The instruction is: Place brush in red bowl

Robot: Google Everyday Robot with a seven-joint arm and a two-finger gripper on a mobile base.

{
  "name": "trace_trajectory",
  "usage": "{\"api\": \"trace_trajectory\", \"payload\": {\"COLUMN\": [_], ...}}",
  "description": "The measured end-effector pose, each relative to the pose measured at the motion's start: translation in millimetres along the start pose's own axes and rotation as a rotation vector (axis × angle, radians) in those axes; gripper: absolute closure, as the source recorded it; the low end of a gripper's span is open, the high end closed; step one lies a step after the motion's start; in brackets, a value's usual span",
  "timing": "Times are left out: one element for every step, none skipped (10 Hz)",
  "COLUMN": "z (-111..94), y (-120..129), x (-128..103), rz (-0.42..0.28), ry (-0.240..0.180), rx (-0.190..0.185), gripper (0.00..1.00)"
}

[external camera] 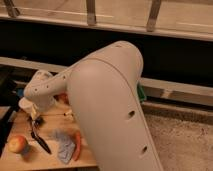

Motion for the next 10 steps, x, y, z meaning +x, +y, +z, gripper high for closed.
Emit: {"api": "trace_trajectory", "payload": {"z": [8.8, 20.1, 33.9, 46.3, 53.3, 56.6, 59.4, 61.9, 63.2, 65.0], "y": [2.8, 4.4, 3.2, 1.9, 4.2, 9.0, 14.2, 21.0, 28.4, 35.8], "x": [2.4, 5.0, 9.2, 13.5, 16.1, 17.1, 15.4, 13.0, 9.3, 5.8], "rz": [0.001, 0.003, 0.013, 0.029, 0.036, 0.037, 0.036, 0.031, 0.025, 0.017], "ry": [0.011, 0.022, 0.036, 0.049, 0.056, 0.058, 0.057, 0.055, 0.051, 0.048], "rx": [-0.006, -0.012, -0.025, -0.044, -0.061, -0.079, -0.095, -0.112, -0.129, -0.146], "gripper": [0.20, 0.20, 0.20, 0.20, 0.20, 0.20, 0.20, 0.20, 0.20, 0.20]}}
